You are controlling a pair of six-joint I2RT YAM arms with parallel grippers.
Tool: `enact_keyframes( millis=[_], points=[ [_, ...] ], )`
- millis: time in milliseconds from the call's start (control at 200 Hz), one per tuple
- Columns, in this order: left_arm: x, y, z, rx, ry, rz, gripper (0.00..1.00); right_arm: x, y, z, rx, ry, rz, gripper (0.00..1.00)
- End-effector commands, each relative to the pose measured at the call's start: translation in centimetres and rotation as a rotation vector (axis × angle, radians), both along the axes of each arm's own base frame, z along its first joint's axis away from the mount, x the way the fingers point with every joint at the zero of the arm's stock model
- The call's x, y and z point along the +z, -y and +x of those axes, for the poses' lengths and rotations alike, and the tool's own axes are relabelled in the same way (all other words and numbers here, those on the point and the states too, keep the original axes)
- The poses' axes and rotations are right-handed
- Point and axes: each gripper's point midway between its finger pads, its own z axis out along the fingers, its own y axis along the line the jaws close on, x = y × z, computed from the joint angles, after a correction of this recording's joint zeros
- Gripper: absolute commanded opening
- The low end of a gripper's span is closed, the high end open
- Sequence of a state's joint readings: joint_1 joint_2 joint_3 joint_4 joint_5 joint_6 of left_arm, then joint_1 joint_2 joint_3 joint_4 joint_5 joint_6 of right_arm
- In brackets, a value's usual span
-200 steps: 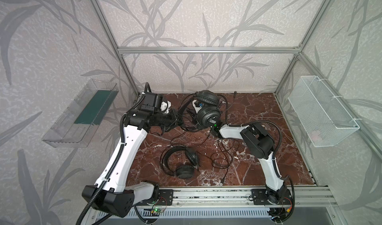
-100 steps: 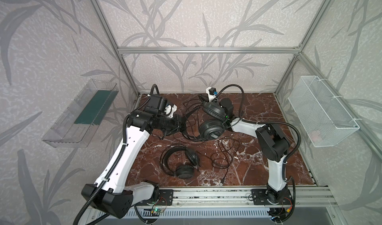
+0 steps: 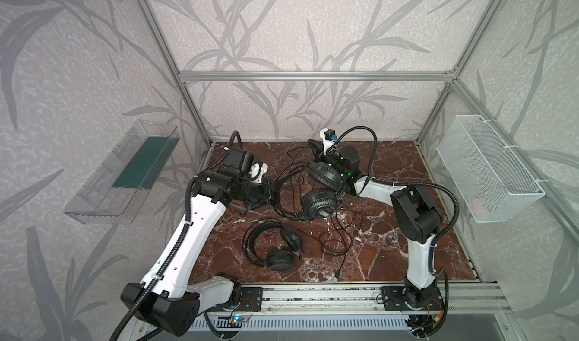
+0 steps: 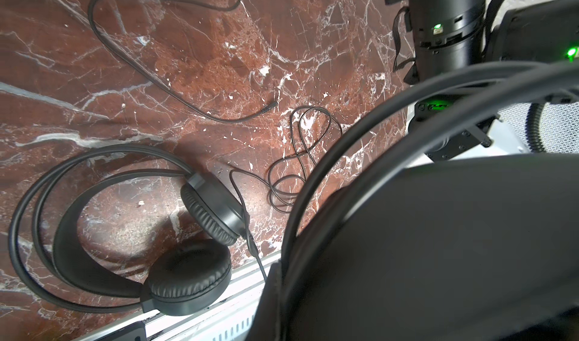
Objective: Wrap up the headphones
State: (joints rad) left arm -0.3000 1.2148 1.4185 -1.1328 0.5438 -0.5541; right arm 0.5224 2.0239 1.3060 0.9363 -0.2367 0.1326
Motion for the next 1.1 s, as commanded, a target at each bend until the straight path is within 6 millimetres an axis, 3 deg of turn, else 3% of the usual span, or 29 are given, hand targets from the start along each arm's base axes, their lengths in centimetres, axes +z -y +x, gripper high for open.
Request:
enact_keyframes(
  millis=[0, 155, 245, 440, 575, 910, 1095],
  points=[
    [3.2, 0.1, -0.4, -0.032, 0.110, -0.025, 0.00, 4.0, 3.1, -0.1, -0.061, 0.050, 0.119, 0.00],
    [2.1, 0.1, -0.7, -0.052, 0.080, -0.005, 0.00, 7.9, 4.8, 0.2, -0.061, 0.084, 0.177, 0.00],
    [1.9, -0.1, -0.8, -0.052, 0.080, 0.003, 0.00, 8.4, 5.4, 0.8, -0.069, 0.080, 0.166, 0.00],
    [2.6, -0.3, -0.7, -0.046, 0.108, 0.012, 0.00, 5.3, 6.7, 2.1, -0.092, 0.017, 0.188, 0.00],
    [3.4, 0.3, -0.3, -0.040, 0.129, -0.033, 0.00, 2.8, 4.5, 1.7, -0.009, -0.051, 0.152, 0.00],
    [9.0, -1.9, 3.4, 0.152, 0.268, -0.036, 0.00, -4.0, 2.5, -3.5, 0.032, -0.136, 0.097, 0.00],
    [9.5, -3.0, 6.1, 0.228, 0.258, 0.046, 0.00, -5.8, 0.6, -7.6, 0.083, -0.143, 0.081, 0.00]
  ],
)
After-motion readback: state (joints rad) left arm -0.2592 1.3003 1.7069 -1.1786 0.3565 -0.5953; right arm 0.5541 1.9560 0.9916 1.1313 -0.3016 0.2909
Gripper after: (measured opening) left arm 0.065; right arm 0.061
